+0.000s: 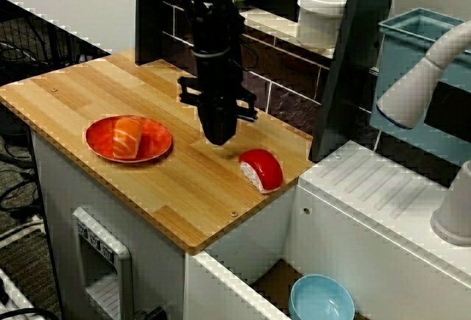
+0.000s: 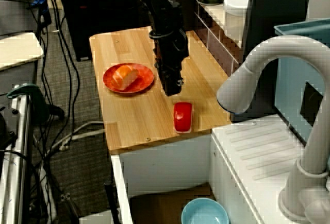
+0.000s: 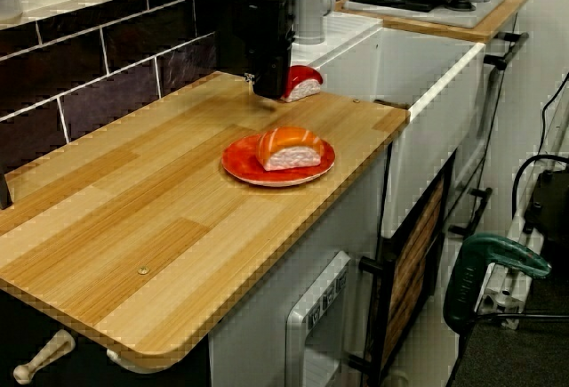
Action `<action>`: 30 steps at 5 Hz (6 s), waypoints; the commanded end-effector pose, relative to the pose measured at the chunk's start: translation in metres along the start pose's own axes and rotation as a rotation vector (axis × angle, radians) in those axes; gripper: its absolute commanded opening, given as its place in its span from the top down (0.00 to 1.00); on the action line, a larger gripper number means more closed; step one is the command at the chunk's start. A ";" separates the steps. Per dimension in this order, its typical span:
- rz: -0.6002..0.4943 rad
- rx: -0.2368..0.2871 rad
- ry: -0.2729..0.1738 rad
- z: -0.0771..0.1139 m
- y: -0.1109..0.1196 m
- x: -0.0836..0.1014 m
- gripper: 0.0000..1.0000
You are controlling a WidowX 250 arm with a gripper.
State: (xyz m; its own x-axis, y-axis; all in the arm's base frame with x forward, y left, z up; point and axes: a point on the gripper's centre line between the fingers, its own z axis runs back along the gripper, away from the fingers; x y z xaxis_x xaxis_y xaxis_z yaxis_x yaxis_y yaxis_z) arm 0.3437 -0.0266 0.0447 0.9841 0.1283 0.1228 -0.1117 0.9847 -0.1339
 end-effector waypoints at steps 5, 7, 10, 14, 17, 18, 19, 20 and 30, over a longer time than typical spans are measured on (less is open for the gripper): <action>0.026 -0.187 0.117 0.020 -0.034 0.007 1.00; 0.030 -0.222 0.141 0.019 -0.042 -0.009 1.00; 0.047 -0.301 0.206 0.019 -0.054 -0.024 1.00; -0.017 -0.193 0.151 0.049 -0.010 -0.050 0.00; -0.031 -0.117 0.157 0.061 0.027 -0.078 0.00; -0.008 -0.092 0.143 0.068 0.039 -0.081 0.00; 0.026 -0.056 0.102 0.074 0.055 -0.082 0.00; 0.072 -0.035 0.061 0.074 0.072 -0.079 0.00; 0.286 0.048 -0.026 0.029 0.081 -0.052 0.00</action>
State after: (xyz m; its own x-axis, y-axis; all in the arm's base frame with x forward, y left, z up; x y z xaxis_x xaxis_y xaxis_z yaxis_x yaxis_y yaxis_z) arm 0.2788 0.0487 0.0405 0.9110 0.4049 0.0778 -0.3951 0.9113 -0.1157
